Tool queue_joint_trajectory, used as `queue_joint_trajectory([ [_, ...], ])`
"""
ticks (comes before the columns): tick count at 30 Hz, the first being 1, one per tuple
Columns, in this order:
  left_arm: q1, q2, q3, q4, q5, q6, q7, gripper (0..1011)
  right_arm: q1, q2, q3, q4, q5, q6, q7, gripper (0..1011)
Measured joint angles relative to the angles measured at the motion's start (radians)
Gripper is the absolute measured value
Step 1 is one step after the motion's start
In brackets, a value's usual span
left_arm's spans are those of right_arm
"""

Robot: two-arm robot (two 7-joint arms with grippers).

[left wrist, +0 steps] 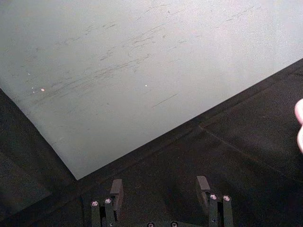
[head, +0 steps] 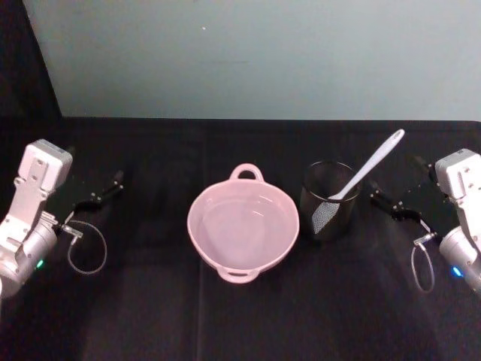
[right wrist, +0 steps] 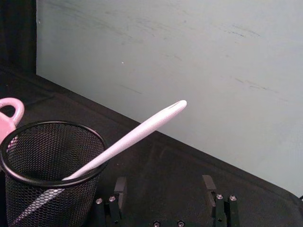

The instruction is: Use the one hand to pick up the spoon and stir the clear water in the bowl.

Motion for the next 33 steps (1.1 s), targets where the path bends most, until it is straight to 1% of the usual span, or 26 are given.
queue_joint_trajectory([
  [33,0.000,0.000,0.000,0.000,0.000,0.000,0.000,1011,0.000,0.000,0.000,0.000,0.000,0.000,0.000,1002],
])
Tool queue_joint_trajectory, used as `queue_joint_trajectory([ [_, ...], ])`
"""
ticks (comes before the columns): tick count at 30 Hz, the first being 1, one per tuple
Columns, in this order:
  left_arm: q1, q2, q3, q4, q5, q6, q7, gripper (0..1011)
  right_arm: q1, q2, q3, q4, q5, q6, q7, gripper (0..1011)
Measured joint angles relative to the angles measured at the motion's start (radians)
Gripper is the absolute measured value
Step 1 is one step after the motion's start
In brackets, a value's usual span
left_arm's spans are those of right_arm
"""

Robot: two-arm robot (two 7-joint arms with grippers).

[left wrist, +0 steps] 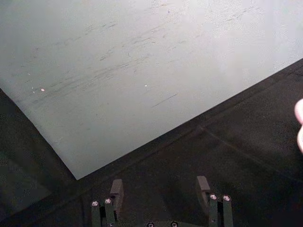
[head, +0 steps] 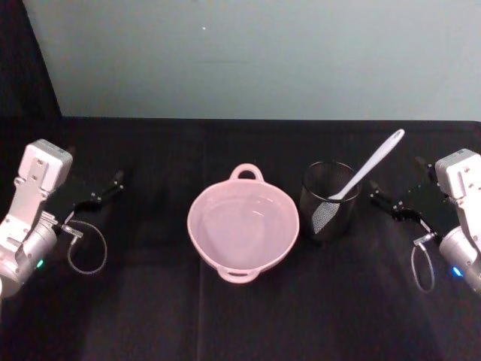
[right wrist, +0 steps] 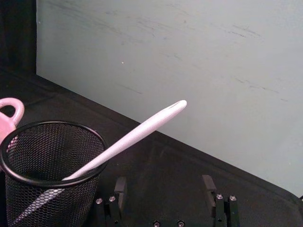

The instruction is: Use the one hand to pick up the spoon and stir the clear water in the bowl.

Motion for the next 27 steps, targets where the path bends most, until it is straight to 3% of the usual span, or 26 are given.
queue_joint_trajectory([
  [8,0.000,0.000,0.000,0.000,0.000,0.000,0.000,1011,-0.005,0.000,0.005,-0.005,0.000,0.001,0.001,1002],
  [14,0.000,0.000,0.000,0.000,0.000,0.000,0.000,1011,-0.063,0.009,0.043,-0.065,0.020,0.009,-0.001,1002],
  [22,0.000,0.000,0.000,0.000,0.000,0.000,0.000,1011,-0.173,0.029,0.113,-0.179,0.085,0.041,0.001,1002],
  [27,0.000,0.000,0.000,0.000,0.000,0.000,0.000,1011,-0.236,0.025,0.167,-0.247,0.165,0.052,0.025,1002],
])
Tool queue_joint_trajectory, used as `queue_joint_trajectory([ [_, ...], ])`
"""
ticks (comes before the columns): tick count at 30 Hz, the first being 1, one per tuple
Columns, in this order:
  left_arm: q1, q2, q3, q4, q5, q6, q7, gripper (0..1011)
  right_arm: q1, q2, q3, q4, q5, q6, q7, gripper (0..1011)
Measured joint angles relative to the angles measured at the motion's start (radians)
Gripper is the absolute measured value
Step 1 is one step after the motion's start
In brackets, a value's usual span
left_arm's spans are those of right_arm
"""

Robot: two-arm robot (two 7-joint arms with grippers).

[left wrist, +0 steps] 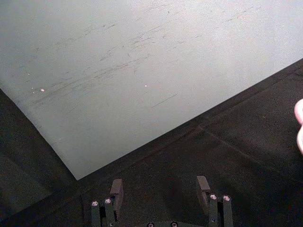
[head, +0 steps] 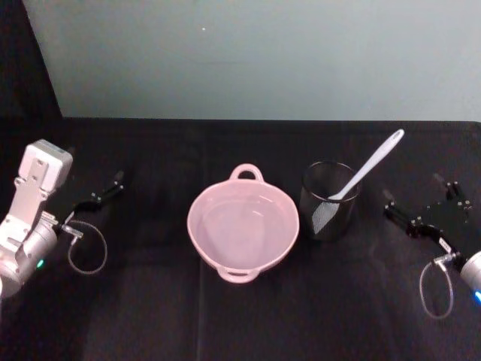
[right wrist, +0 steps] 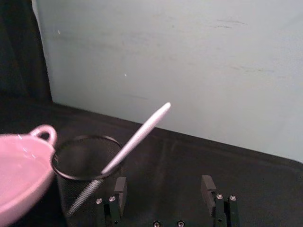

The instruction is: Use the one hand to pick up the spoon and stir the clear water in the bowl.

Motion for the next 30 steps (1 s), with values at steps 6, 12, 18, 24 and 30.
queue_joint_trajectory([
  [6,0.000,0.000,0.000,0.000,0.000,0.000,0.000,1011,-0.038,-0.024,0.043,-0.043,0.087,0.009,0.039,1002],
  [12,0.000,0.000,0.000,0.000,0.000,0.000,0.000,1011,-0.054,-0.075,0.082,-0.056,0.203,0.039,0.092,1003],
  [18,0.000,0.000,0.000,0.000,0.000,0.000,0.000,1011,-0.036,-0.134,0.100,-0.031,0.272,0.070,0.111,1002],
  [24,0.000,0.000,0.000,0.000,0.000,0.000,0.000,1011,-0.010,-0.194,0.117,0.000,0.328,0.088,0.133,1002],
  [30,0.000,0.000,0.000,0.000,0.000,0.000,0.000,1011,0.016,-0.235,0.126,0.018,0.343,0.110,0.133,1002],
])
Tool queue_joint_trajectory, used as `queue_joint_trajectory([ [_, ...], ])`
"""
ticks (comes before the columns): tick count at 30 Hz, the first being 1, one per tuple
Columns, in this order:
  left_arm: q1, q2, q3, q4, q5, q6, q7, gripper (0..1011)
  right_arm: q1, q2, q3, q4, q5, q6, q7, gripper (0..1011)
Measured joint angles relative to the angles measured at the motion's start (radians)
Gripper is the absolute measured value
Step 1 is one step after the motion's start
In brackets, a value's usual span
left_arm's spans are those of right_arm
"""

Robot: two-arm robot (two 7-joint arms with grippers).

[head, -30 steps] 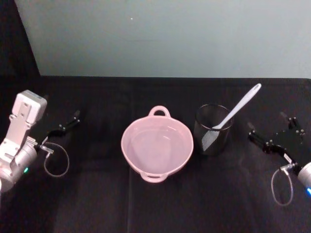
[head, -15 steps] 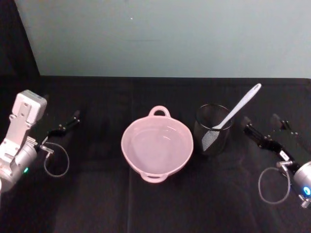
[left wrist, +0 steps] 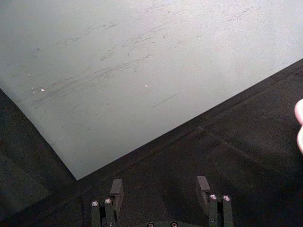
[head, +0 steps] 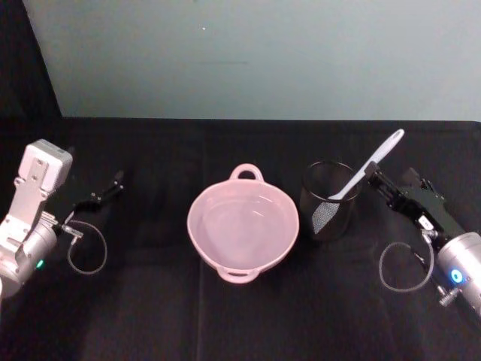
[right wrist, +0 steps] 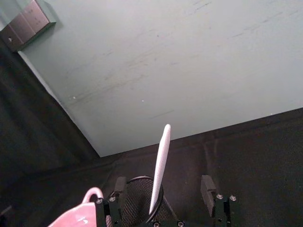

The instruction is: Use the one hand to pick up the spoon and stir the clear water in the bowl.

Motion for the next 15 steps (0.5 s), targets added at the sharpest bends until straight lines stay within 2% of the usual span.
queue_joint_trajectory([
  [6,0.000,0.000,0.000,0.000,0.000,0.000,0.000,1011,0.036,-0.029,0.011,0.034,0.012,0.029,-0.003,1003],
  [15,0.000,0.000,0.000,0.000,0.000,0.000,0.000,1011,0.081,-0.044,0.019,0.076,0.027,0.053,0.002,1002],
])
